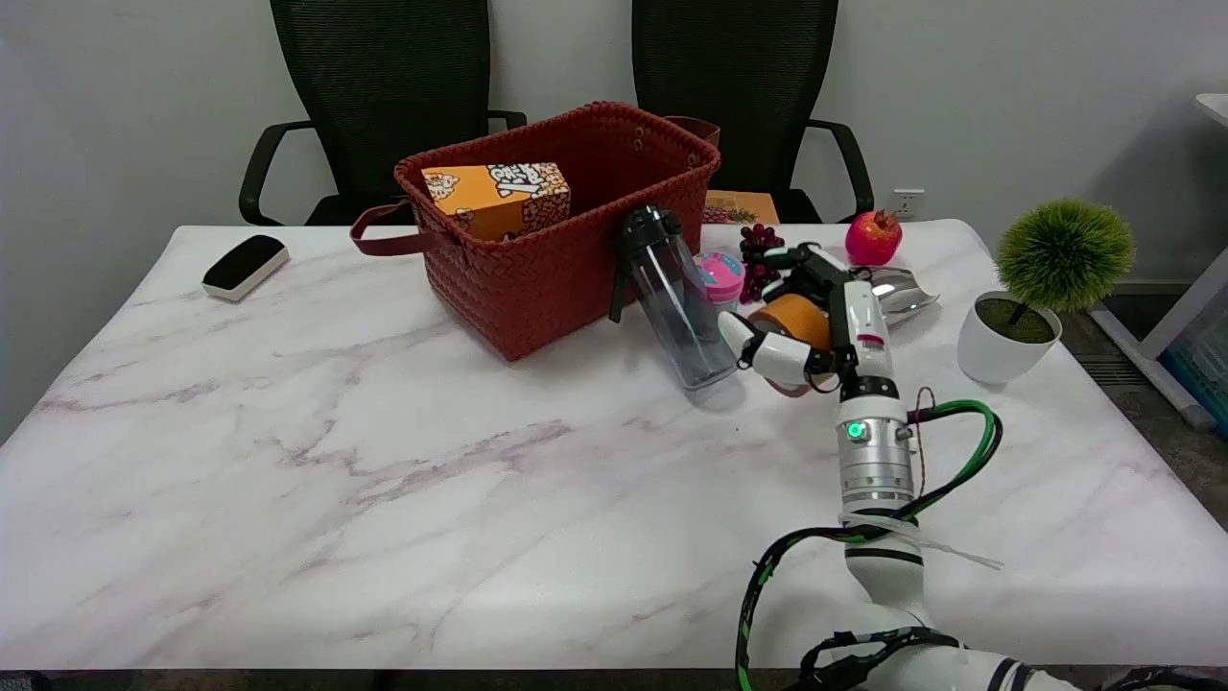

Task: Place the yellow tape into the brown storage basket.

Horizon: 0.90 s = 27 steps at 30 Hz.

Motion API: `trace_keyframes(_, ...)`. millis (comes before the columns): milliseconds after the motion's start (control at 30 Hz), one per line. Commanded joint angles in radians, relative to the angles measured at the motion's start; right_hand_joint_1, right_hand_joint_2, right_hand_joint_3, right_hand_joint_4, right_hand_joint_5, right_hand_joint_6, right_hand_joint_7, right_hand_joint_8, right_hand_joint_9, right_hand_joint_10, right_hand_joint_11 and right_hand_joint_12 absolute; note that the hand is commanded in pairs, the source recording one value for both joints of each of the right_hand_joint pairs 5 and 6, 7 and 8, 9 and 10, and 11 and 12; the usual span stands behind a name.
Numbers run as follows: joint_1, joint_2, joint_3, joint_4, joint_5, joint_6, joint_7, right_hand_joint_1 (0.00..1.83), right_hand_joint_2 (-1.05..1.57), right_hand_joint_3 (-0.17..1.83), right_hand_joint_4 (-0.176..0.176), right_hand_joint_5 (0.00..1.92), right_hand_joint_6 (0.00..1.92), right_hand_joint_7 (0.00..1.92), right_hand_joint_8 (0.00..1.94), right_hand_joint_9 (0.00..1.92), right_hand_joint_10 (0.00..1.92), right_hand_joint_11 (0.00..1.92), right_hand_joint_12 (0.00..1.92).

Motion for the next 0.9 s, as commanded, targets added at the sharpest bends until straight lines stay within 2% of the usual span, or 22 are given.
trace_keyframes(33, 0.006, 0.027, 0.036, 0.226, -0.131, -0.070, -0.221, 1.15, 0.45, 0.62, 0.000, 0.69, 0.69, 1.42, 1.42, 1.11, 1.11, 1.92, 1.92)
trace_keyframes(233, 0.044, 0.028, 0.087, 0.294, -0.145, -0.217, -0.262, 1.15, 0.42, 0.71, 0.000, 0.71, 0.71, 1.40, 1.40, 1.11, 1.11, 1.92, 1.92)
trace_keyframes(500, 0.222, 0.037, 0.118, 0.292, -0.088, -0.435, -0.292, 1.15, 0.40, 0.75, 0.000, 0.72, 0.72, 1.39, 1.39, 1.11, 1.11, 1.92, 1.92)
trace_keyframes(700, 0.429, 0.018, 0.120, 0.220, -0.049, -0.590, -0.294, 1.15, 0.37, 0.77, 0.000, 0.71, 0.71, 1.38, 1.38, 1.10, 1.10, 1.92, 1.92)
trace_keyframes(900, 0.616, -0.040, 0.110, 0.059, -0.035, -0.701, -0.294, 1.15, 0.35, 0.78, 0.000, 0.70, 0.70, 1.37, 1.37, 1.08, 1.08, 1.91, 1.91)
